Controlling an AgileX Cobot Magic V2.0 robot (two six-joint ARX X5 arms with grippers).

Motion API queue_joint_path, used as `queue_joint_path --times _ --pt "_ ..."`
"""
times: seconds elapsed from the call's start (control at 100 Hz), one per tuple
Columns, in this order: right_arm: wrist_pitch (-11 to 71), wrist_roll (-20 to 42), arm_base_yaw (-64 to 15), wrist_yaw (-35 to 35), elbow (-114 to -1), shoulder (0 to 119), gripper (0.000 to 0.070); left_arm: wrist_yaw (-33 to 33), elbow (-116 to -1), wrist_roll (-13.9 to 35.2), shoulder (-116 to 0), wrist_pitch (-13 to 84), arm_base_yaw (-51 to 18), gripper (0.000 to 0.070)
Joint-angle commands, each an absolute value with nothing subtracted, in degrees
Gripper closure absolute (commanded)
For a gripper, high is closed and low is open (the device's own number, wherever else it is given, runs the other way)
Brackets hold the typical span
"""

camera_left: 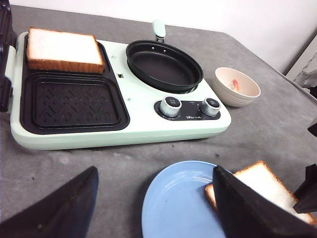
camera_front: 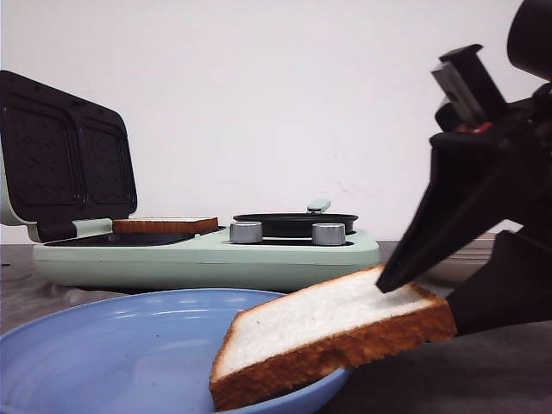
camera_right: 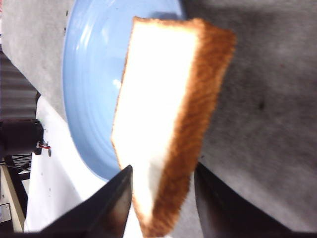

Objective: Make breakfast with bread and shrimp
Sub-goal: 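Grasp the remaining bread slice on the blue plate with the right gripper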

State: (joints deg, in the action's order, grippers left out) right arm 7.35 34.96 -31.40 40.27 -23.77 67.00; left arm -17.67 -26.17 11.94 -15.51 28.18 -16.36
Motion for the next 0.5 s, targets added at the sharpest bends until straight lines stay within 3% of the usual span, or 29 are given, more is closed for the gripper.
queue_joint_path --times 0.0,0.14,0.19,0.22,0.24,0.49 --pt "5.6 37.0 -32.5 40.1 -24.4 68.4 0.0461 -17.4 -26.2 11.0 -15.6 27.9 -16.5 0.0310" --pt "4.1 38.1 -33.8 39.9 -24.4 69.8 0.0473 -17.4 -26.2 11.0 -15.6 27.9 -16.5 0.0310" --pt "4.1 38.2 -34.2 39.4 -24.4 69.8 0.0568 -17.4 -26.2 11.0 -15.6 27.9 -16.5 0.0310" --pt "4.1 38.2 -34.5 38.8 -24.4 69.8 0.0680 -17.4 -26.2 11.0 -15.6 27.9 -16.5 0.0310" --pt "4.1 38.2 -34.6 38.6 -24.4 69.8 0.0700 -17.4 -26.2 11.0 -15.6 27.9 -16.5 0.0310" --pt "3.4 38.4 -34.8 38.4 -24.4 68.8 0.0700 -17.4 -26.2 11.0 -15.6 27.9 -16.5 0.0310"
